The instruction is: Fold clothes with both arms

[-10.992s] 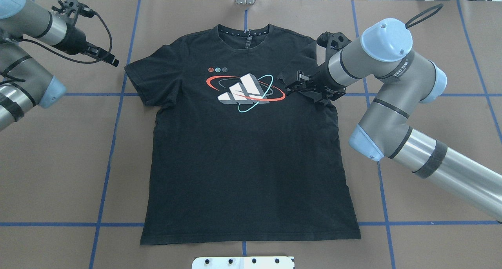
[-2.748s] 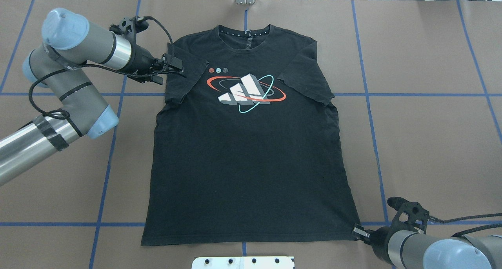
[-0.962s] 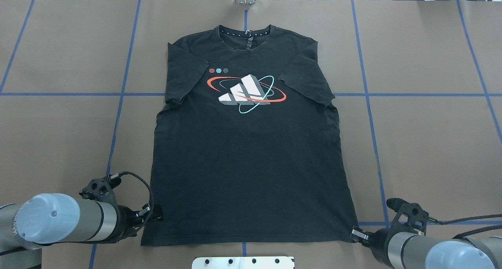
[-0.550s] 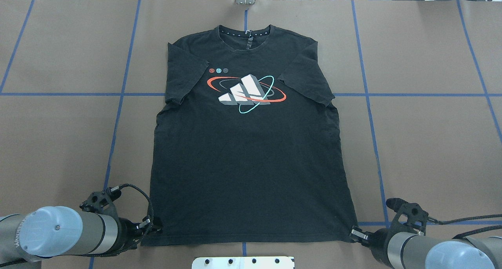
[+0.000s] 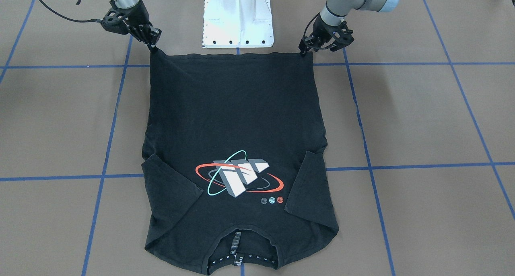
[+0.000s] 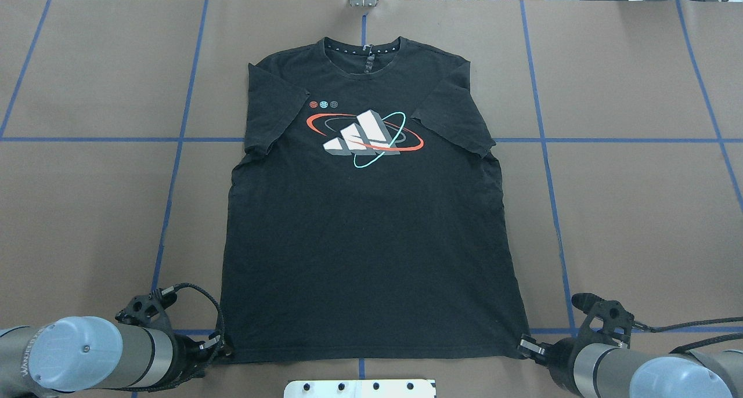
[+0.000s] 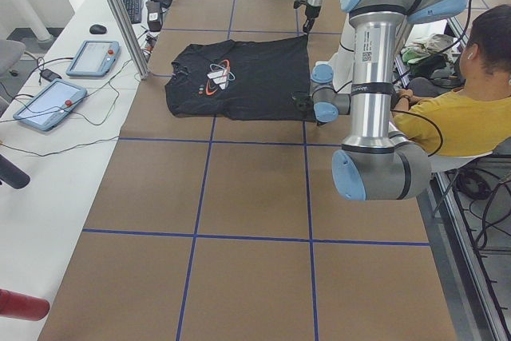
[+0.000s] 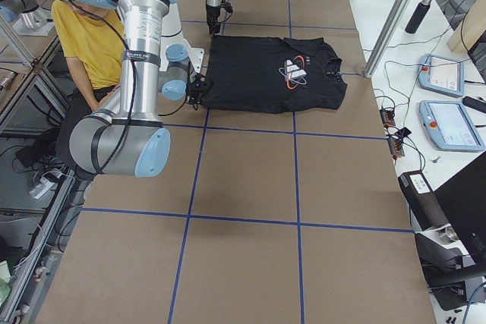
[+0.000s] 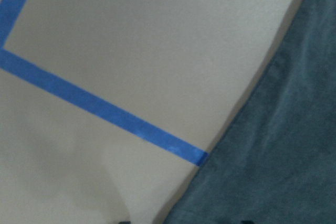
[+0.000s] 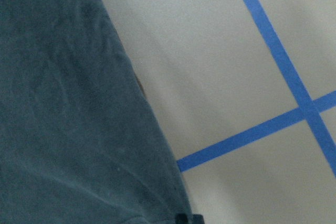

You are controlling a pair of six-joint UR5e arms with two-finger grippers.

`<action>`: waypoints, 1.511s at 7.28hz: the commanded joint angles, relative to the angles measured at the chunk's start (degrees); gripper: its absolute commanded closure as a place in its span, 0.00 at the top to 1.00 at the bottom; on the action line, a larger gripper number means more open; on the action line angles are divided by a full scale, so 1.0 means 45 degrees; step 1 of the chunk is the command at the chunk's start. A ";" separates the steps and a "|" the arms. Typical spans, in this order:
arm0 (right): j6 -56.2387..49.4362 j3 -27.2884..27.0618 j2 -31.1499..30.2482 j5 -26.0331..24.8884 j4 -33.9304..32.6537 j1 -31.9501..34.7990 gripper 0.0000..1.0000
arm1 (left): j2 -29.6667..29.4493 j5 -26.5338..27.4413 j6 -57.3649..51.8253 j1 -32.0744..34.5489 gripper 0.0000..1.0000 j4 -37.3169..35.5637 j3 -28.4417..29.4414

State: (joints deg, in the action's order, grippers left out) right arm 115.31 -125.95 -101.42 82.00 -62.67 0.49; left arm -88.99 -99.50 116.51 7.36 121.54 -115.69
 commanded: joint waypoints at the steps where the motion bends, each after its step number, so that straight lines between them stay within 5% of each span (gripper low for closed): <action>1: 0.0000 0.0001 0.0000 0.0000 0.0000 0.0008 0.00 | 0.0009 0.0002 0.0222 -0.0033 0.13 0.0003 0.0006; 2: 0.0000 -0.0018 0.0000 0.0000 0.0000 0.0008 0.00 | 0.0010 0.0002 0.0222 -0.0033 0.00 0.0003 -0.0033; 11: 0.0000 -0.0971 -0.0272 0.0078 -0.0019 0.0067 0.00 | 0.0907 -0.0213 0.0203 0.0200 0.00 0.0003 -0.2644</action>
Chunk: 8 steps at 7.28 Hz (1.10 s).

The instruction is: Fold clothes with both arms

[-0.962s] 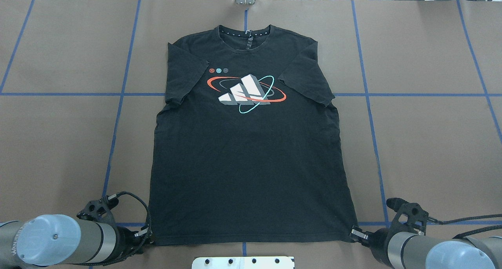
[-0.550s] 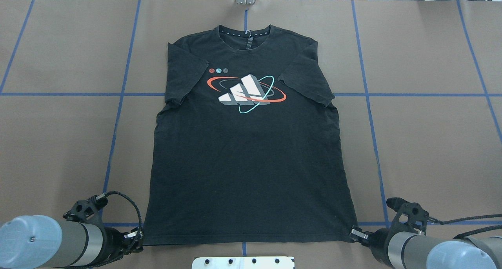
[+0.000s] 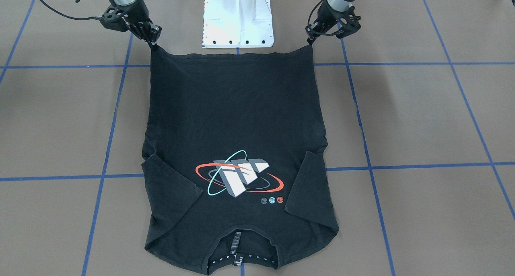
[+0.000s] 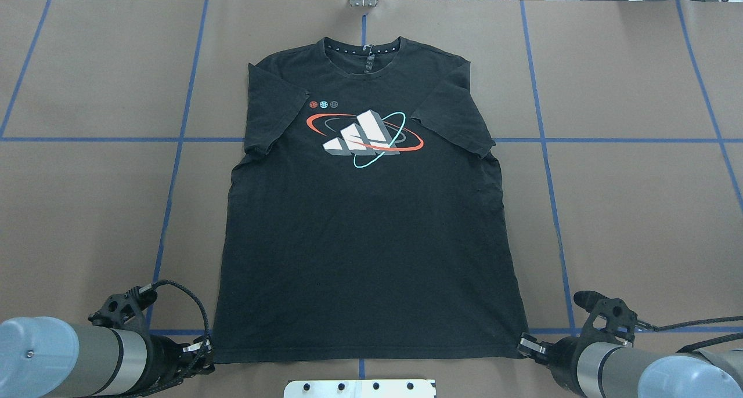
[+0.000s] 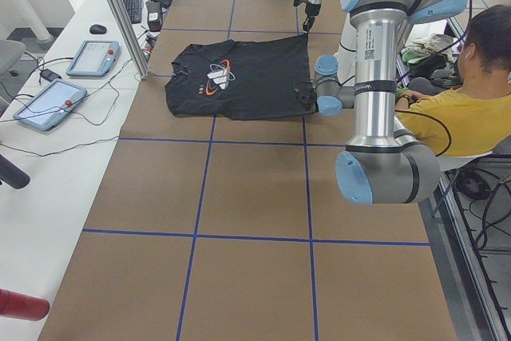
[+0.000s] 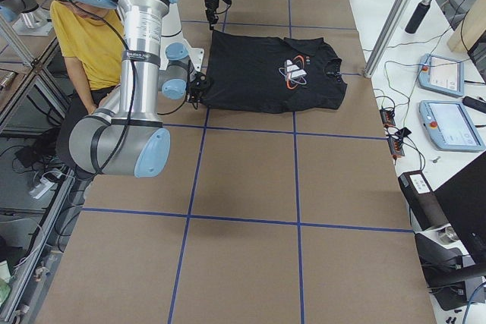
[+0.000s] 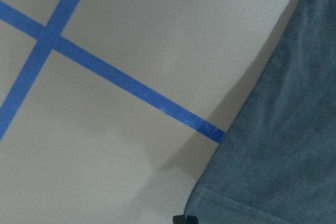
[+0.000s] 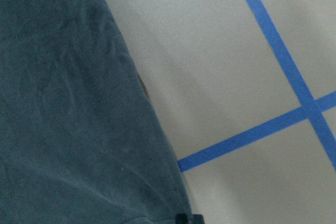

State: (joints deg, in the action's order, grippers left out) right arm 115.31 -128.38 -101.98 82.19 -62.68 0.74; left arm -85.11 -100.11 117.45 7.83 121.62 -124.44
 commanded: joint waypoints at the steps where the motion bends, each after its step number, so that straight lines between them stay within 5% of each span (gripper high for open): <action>1: 0.0000 -0.1112 -0.0634 0.0036 -0.0016 0.0012 0.00 | 0.0124 -0.0097 -0.0007 0.0270 0.00 -0.0016 -0.1305; 4: 0.0020 -0.2503 -0.1303 0.0660 -0.0035 0.0263 0.00 | -0.0067 -0.1084 -0.0007 0.2039 0.00 -0.0016 -0.2327; 6: -0.0097 -0.2467 -0.0779 0.2154 -0.0461 0.2459 0.00 | -0.1197 -0.2166 -0.0415 0.4560 0.00 -0.0035 -0.1784; 8: -0.2522 -0.1982 0.3594 0.4735 -0.5939 0.6091 0.00 | -0.3049 -0.2186 -0.1739 0.5968 0.00 -0.0074 0.0473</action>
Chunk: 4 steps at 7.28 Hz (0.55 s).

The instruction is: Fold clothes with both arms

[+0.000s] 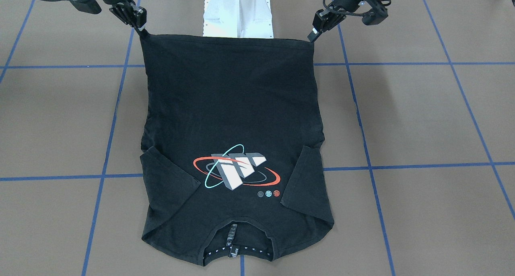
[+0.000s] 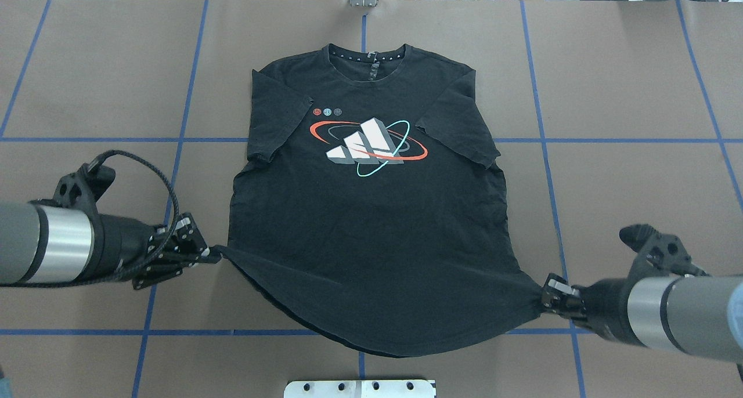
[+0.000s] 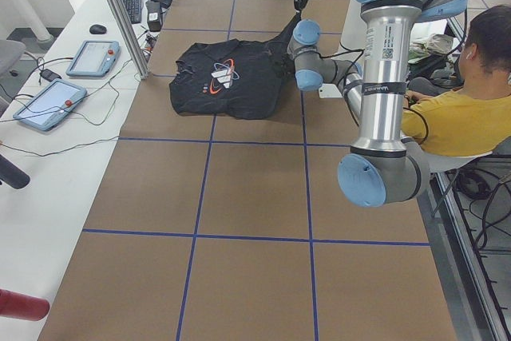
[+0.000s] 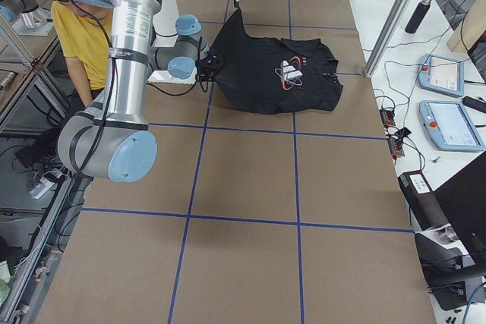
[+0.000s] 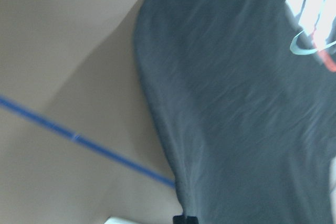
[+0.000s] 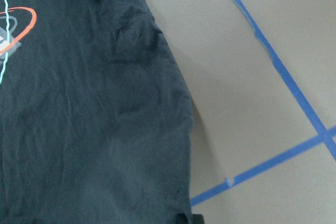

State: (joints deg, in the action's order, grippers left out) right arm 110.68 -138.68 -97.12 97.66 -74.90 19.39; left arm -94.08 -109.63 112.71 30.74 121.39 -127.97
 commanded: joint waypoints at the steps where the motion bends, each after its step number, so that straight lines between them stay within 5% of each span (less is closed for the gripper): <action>1: -0.2167 0.1411 0.4589 0.1442 -0.5191 0.2868 0.00 | -0.1742 -0.0109 -0.1659 0.1676 0.00 -0.0042 0.2352; 4: -0.3847 0.5489 0.7023 0.2824 -0.5210 0.5407 0.00 | -0.3460 -0.0383 -0.3228 0.3516 0.00 0.0132 0.5378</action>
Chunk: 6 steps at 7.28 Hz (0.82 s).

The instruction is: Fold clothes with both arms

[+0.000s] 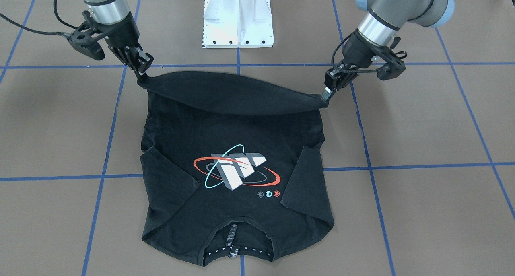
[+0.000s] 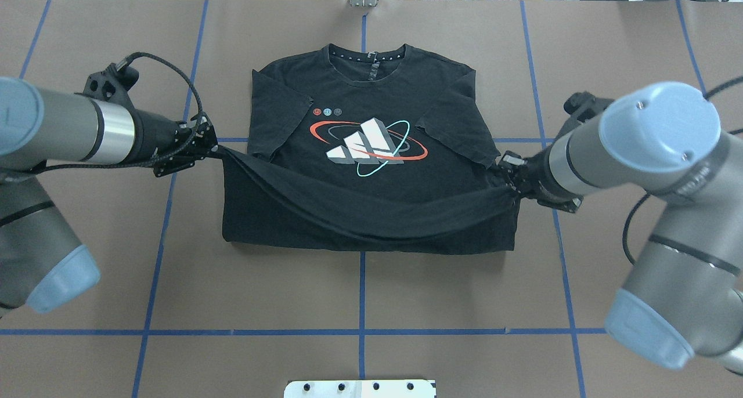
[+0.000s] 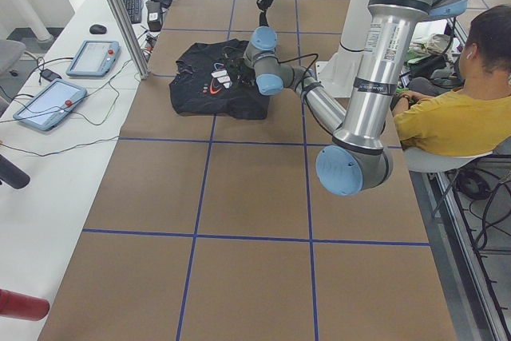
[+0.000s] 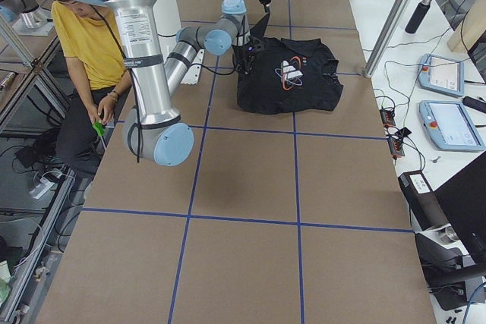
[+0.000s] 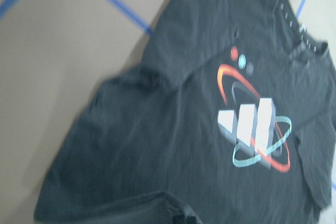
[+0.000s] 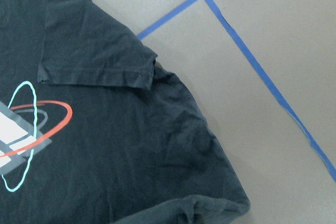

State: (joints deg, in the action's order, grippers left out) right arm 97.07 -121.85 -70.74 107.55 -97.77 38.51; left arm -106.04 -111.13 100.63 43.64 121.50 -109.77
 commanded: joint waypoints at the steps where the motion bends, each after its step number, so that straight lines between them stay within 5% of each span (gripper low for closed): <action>1: -0.1855 0.3292 0.1943 0.1019 -0.0110 0.1962 0.00 | -0.1622 -0.0051 -0.0894 0.1020 0.00 0.0187 0.2506; 4: -0.2978 0.5427 0.3116 0.1276 -0.0091 0.2732 0.00 | -0.2255 -0.0031 -0.1521 0.1685 0.00 0.0749 0.4192; 6: -0.2979 0.7671 0.3747 0.1238 0.1848 0.2810 0.00 | -0.3069 0.0027 -0.1581 0.1883 0.00 0.1806 0.5965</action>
State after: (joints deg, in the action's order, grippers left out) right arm 83.76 -93.65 -55.48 113.18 -95.28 50.77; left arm -117.39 -111.18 93.82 51.55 127.11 -87.77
